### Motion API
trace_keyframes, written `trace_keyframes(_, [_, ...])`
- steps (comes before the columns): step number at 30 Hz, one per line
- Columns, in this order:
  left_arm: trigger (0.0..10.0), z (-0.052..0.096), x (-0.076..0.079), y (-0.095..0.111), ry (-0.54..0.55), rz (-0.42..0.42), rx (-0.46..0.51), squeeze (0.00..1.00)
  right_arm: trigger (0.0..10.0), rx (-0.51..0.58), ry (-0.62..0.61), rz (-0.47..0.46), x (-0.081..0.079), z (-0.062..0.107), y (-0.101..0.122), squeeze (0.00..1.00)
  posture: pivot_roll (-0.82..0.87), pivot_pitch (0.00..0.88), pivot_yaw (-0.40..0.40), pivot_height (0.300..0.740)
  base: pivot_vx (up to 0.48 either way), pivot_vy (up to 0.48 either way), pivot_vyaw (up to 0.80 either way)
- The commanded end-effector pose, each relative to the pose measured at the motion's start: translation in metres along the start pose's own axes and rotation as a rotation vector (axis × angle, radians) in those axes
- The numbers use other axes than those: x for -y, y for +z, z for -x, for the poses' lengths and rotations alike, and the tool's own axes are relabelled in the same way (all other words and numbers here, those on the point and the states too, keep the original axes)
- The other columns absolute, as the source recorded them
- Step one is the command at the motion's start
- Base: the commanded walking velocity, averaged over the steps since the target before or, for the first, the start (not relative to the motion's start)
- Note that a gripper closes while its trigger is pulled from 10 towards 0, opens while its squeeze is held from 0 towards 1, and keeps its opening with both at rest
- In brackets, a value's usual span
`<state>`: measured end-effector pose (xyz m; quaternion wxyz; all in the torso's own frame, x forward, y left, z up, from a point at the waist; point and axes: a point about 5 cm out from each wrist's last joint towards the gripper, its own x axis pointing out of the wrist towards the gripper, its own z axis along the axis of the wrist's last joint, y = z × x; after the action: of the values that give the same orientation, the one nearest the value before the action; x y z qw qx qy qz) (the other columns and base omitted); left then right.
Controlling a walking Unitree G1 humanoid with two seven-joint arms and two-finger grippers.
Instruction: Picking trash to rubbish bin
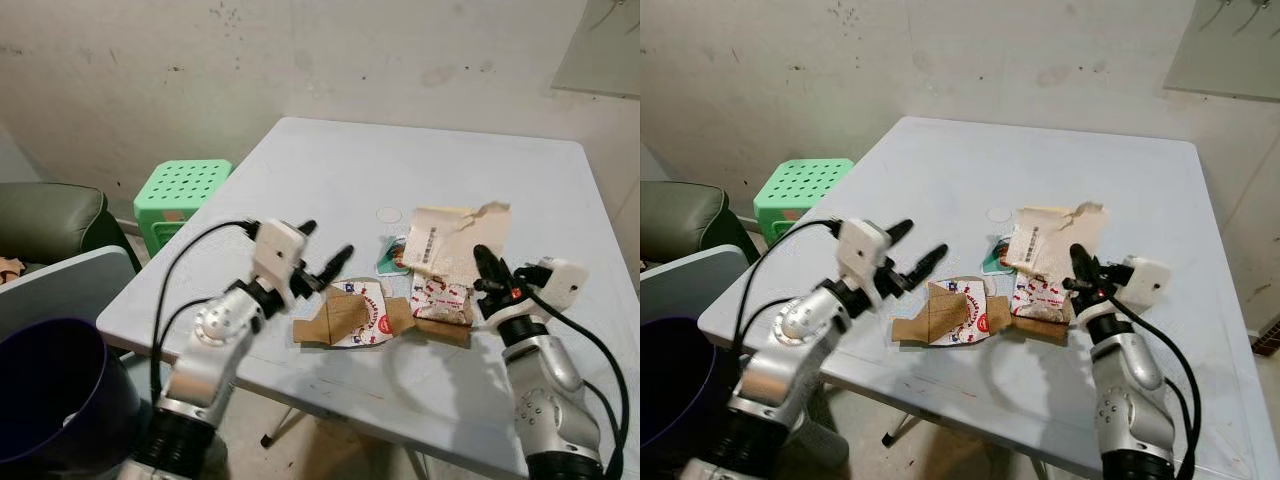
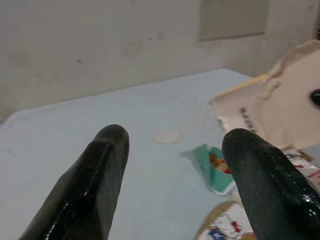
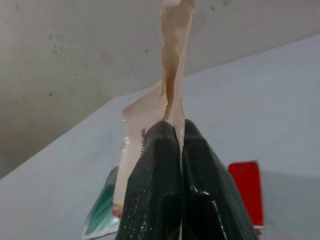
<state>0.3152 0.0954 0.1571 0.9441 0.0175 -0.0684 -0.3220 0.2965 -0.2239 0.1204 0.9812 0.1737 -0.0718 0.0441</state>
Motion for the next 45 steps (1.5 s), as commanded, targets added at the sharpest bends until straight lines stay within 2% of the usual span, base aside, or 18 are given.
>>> trace_keyframes(1, [10.0,0.001,-0.015,0.007,0.033,0.025,0.013,0.0,10.0,0.03,0.007,0.023,0.0,-0.005,0.01,0.0,0.0,0.0,0.054,0.74,0.0,0.0,0.0])
trace_keyframes(3, [10.0,0.001,-0.024,0.014,0.029,0.085,0.025,0.0,10.0,0.048,0.025,0.034,0.001,-0.007,0.017,0.0,0.0,0.0,0.054,0.74,0.0,0.0,0.0])
trace_keyframes(6, [10.0,0.001,-0.025,0.018,0.01,0.068,0.037,0.0,10.0,0.059,0.049,0.033,0.001,-0.007,0.021,0.0,0.0,0.004,0.055,0.74,0.0,0.0,0.0])
trace_keyframes(8, [10.0,0.0,-0.025,0.019,-0.023,0.087,0.028,0.0,10.0,0.068,0.076,0.038,-0.001,-0.008,0.025,0.0,0.0,0.004,0.056,0.74,0.0,0.0,0.0])
trace_keyframes(10, [10.0,0.0,-0.024,0.02,-0.068,0.114,0.02,0.0,10.0,0.079,0.11,0.038,-0.004,-0.009,0.03,0.0,0.0,0.004,0.056,0.74,0.0,0.0,0.0])
trace_keyframes(11, [10.0,0.001,-0.021,0.022,-0.126,0.153,0.026,0.0,10.0,0.092,0.144,0.027,-0.008,-0.01,0.034,0.0,0.0,0.004,0.056,0.74,0.0,0.0,0.0])
trace_keyframes(13, [10.0,0.001,-0.02,0.023,-0.145,0.169,0.026,0.0,10.0,0.096,0.155,0.022,-0.009,-0.01,0.035,0.0,0.0,0.004,0.056,0.74,0.0,0.0,0.0])
trace_keyframes(14, [10.0,0.001,-0.015,0.024,-0.198,0.21,0.022,0.0,10.0,0.104,0.204,0.003,-0.015,-0.01,0.039,0.0,0.0,0.004,0.056,0.74,0.0,0.0,0.0])
trace_keyframes(21, [10.0,0.004,-0.007,0.027,-0.322,0.283,0.009,0.0,10.0,0.128,0.381,-0.097,-0.035,-0.007,0.052,0.0,0.0,0.001,0.062,0.74,0.0,0.0,0.0])
trace_keyframes(26, [10.0,0.005,-0.007,0.031,-0.347,0.309,0.007,0.0,10.0,0.118,0.481,-0.148,-0.044,-0.001,0.057,0.0,0.0,0.001,0.063,0.74,0.0,0.0,0.0])
trace_keyframes(31, [10.0,0.008,-0.009,0.034,-0.359,0.315,0.007,0.0,10.0,0.096,0.545,-0.197,-0.045,0.007,0.059,0.0,0.0,0.003,0.064,0.74,0.0,0.0,0.0])
trace_keyframes(45, [10.0,0.01,-0.007,0.039,-0.4,0.353,-0.001,0.0,10.0,-0.011,0.76,-0.27,-0.059,0.031,0.055,0.0,0.0,0.011,0.071,0.74,0.0,0.0,0.0])
